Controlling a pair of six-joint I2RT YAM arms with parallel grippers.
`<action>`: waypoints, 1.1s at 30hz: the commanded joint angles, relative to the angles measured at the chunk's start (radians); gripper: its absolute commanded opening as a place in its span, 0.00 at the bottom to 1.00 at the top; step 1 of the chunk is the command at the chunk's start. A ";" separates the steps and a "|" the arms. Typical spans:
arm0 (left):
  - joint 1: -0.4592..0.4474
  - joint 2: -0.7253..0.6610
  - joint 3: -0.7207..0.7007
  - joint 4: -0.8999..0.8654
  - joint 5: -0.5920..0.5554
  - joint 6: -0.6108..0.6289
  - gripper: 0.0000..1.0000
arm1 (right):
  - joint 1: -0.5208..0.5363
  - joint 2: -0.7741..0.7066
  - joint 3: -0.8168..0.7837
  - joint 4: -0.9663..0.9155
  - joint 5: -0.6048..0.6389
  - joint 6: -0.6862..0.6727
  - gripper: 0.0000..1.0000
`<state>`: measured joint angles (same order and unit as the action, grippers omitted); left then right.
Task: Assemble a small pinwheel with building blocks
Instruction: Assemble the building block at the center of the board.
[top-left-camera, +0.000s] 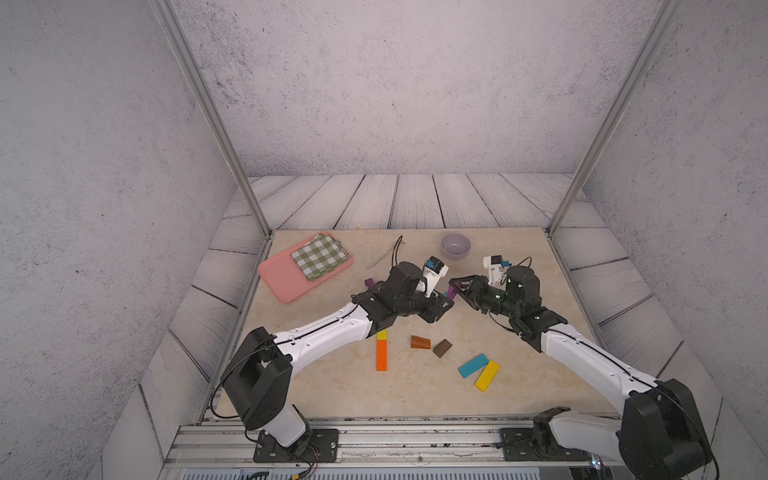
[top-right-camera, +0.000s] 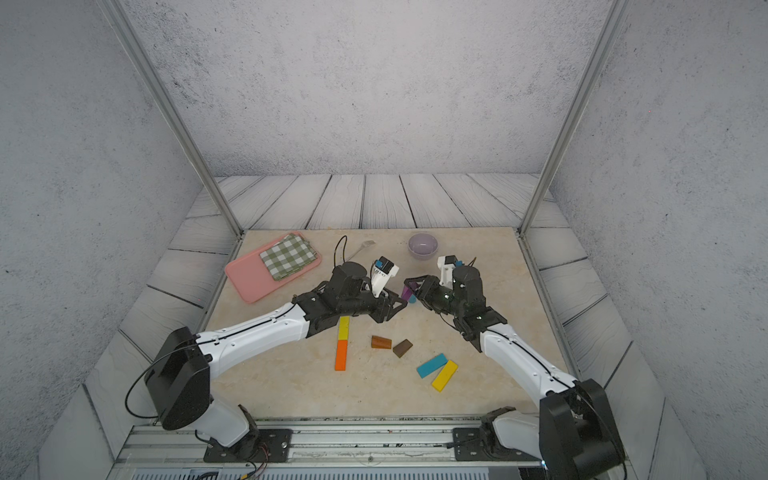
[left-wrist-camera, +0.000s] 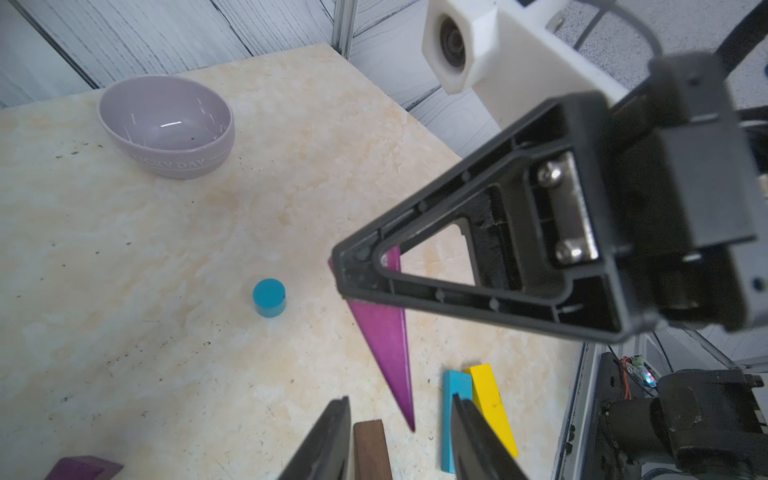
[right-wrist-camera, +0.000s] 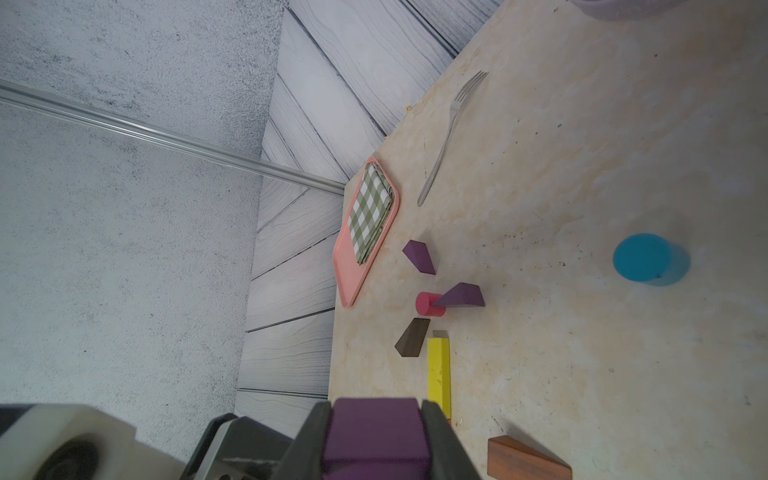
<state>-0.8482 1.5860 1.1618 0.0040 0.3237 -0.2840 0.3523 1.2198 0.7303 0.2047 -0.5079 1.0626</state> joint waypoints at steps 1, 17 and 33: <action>-0.005 0.037 0.046 -0.003 -0.032 0.002 0.41 | 0.005 -0.042 -0.005 0.028 0.021 0.008 0.27; -0.019 0.051 0.068 -0.047 -0.126 0.036 0.00 | 0.001 -0.048 0.013 -0.055 -0.002 -0.067 0.60; 0.193 -0.166 0.005 -0.412 0.027 0.524 0.00 | -0.130 -0.113 0.177 -0.432 -0.357 -1.129 0.99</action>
<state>-0.6571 1.4334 1.1633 -0.2966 0.2962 0.0864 0.2176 1.1107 0.9321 -0.2909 -0.6872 0.1860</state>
